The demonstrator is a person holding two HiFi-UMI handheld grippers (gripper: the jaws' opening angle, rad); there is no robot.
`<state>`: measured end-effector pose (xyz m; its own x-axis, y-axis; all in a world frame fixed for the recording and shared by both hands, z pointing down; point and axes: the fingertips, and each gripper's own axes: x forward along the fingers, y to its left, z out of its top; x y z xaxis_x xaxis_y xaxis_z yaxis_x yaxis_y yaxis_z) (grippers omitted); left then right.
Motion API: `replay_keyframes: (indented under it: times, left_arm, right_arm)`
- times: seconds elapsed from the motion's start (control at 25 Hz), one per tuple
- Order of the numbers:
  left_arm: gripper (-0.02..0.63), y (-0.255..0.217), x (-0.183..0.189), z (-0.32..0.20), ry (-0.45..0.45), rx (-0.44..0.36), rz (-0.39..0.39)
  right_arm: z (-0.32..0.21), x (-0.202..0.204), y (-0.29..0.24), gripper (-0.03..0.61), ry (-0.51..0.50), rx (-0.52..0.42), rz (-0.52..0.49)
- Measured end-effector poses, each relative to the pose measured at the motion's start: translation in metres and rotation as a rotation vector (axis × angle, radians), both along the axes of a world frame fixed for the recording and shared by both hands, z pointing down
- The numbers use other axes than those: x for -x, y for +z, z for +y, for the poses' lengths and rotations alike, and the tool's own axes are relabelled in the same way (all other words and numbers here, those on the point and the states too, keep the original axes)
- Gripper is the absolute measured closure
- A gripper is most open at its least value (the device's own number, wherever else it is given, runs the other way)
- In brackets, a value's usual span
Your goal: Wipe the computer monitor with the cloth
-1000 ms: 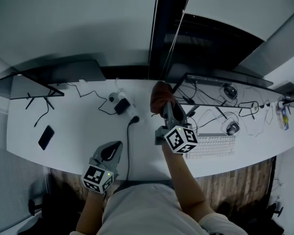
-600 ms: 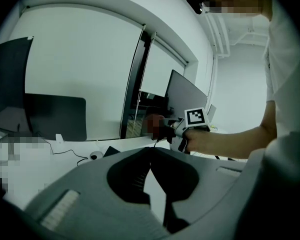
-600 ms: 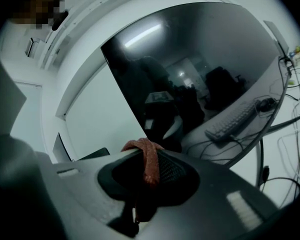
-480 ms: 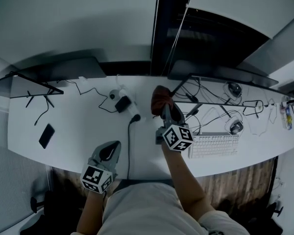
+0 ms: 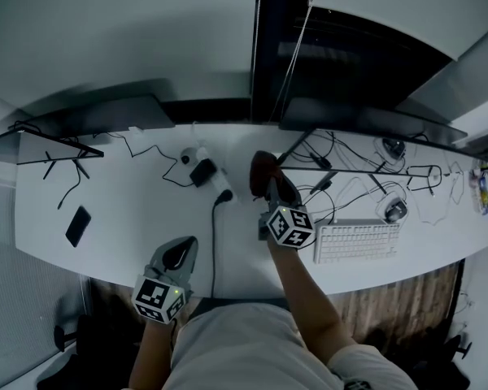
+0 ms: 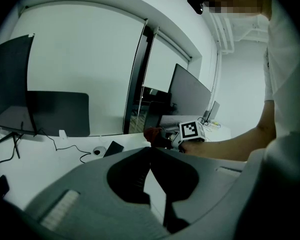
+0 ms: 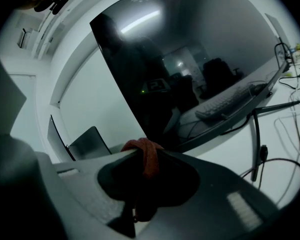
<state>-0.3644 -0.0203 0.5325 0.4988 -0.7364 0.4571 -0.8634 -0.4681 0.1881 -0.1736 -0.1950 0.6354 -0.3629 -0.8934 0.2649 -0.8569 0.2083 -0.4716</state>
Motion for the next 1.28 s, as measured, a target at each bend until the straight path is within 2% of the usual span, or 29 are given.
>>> replay_keyframes:
  times: [0.48,0.6,0.8,0.96,1.28]
  left_arm:
    - [0.606,0.006,-0.003,0.002,-0.010,0.027,-0.022]
    - [0.606,0.006,-0.008,0.002,0.000,0.026,-0.017]
    - [0.606,0.006,-0.013,0.003,0.014,0.027,-0.017]
    - [0.606,0.006,-0.018,0.004,0.020,0.027,-0.017]
    - [0.606,0.008,-0.026,0.009,0.020,0.037,-0.025]
  right_arm:
    - [-0.002,-0.003,0.042,0.506,-0.003,0.086,0.007]
    - [0.000,-0.016,0.050,0.506,0.035,0.120,-0.031]
    - [-0.001,-0.023,0.037,0.506,0.035,0.087,-0.114]
    - [-0.004,-0.024,0.031,0.506,0.042,0.100,-0.192]
    - [-0.010,-0.036,0.029,0.506,0.046,0.115,-0.202]
